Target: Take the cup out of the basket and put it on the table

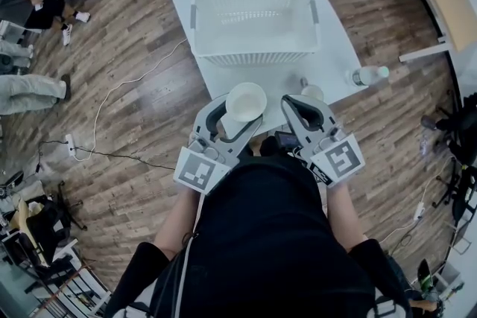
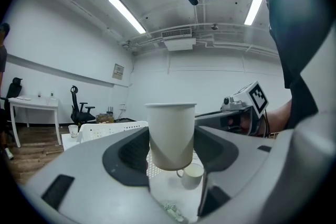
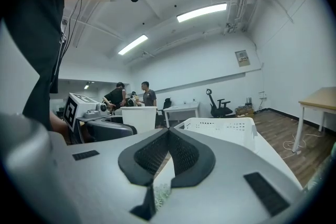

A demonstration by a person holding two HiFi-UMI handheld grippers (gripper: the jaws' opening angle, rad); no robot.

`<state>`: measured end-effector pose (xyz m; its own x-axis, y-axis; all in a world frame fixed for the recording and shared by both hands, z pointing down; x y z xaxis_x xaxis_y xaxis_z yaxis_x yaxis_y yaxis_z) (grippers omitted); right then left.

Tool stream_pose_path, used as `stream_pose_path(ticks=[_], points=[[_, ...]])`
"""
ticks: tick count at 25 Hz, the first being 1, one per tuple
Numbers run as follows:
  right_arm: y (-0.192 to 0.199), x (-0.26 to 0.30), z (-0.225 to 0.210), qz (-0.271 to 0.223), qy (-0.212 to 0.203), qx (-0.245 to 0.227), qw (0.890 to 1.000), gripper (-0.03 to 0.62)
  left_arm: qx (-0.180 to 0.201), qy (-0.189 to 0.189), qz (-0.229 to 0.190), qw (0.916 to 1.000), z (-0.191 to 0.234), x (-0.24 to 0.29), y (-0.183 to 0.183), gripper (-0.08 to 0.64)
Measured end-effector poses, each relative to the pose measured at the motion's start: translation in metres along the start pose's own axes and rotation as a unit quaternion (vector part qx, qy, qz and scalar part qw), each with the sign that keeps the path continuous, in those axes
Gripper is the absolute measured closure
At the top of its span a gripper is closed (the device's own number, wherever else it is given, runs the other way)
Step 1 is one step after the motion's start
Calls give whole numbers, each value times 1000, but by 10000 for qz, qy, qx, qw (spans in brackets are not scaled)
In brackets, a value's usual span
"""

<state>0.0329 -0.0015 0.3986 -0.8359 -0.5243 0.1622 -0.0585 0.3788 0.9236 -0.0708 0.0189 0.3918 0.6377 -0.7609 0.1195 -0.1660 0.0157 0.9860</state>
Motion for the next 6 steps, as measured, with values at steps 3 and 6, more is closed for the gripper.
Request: stream_pose_path(ticks=[3, 6], points=[[0, -3, -4, 0, 63, 36, 10000, 569, 4, 23, -29, 10000, 0, 3, -2, 296], [-1, -4, -6, -17, 89, 54, 9999, 569, -12, 45, -26, 10000, 0, 5, -3, 296]])
Point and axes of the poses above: the fingertips, and each gripper's own axes: x forward along the fingers, z to its left, y out of its underside, the point moved 3 cm from there along -x, backward along the fingers, and after that the axes turned 12 degrees about x, right-handed, at the moved point
